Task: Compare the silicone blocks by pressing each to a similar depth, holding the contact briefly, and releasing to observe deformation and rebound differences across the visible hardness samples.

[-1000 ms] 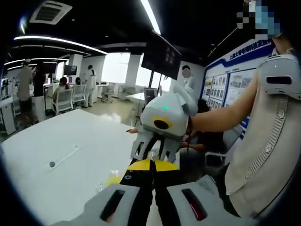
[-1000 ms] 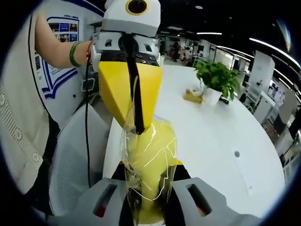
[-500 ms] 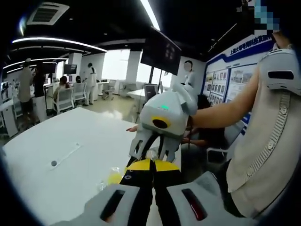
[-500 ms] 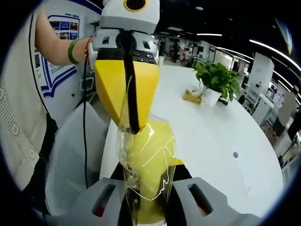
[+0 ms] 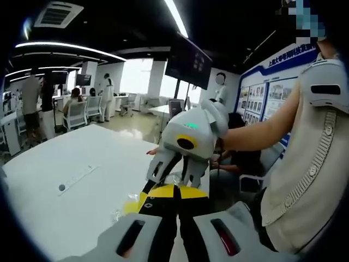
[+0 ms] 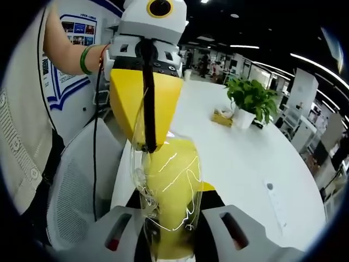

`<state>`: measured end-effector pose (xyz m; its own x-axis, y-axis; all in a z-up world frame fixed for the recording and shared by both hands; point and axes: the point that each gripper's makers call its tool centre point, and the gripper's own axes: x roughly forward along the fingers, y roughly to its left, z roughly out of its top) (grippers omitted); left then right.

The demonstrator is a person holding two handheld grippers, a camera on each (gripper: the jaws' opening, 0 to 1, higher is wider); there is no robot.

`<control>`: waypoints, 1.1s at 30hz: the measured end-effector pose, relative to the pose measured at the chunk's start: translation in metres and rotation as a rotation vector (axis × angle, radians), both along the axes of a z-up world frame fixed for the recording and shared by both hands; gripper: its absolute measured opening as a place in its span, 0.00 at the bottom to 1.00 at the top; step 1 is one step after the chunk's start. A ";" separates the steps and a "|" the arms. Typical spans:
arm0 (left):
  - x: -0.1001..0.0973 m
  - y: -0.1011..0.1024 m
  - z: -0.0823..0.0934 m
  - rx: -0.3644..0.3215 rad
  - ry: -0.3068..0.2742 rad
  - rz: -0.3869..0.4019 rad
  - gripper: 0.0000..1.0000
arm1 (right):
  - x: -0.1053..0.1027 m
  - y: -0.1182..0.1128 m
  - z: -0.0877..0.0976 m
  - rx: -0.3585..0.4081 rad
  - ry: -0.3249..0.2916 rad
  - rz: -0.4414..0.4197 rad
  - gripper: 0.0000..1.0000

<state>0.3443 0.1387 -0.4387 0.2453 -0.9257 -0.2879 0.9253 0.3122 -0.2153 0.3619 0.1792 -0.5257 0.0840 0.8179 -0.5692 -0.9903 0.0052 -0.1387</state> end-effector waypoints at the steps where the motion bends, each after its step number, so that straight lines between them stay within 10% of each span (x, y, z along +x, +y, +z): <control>1: 0.000 0.000 0.000 -0.010 0.014 0.003 0.00 | 0.000 0.000 0.000 0.003 -0.001 0.003 0.12; 33: 0.007 0.000 -0.004 -0.011 0.045 0.052 0.00 | 0.004 -0.002 -0.005 0.001 0.016 0.000 0.20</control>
<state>0.3517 0.1387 -0.4429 0.2804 -0.9153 -0.2892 0.8971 0.3571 -0.2602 0.3656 0.1774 -0.5306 0.0749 0.8182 -0.5700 -0.9924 0.0054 -0.1227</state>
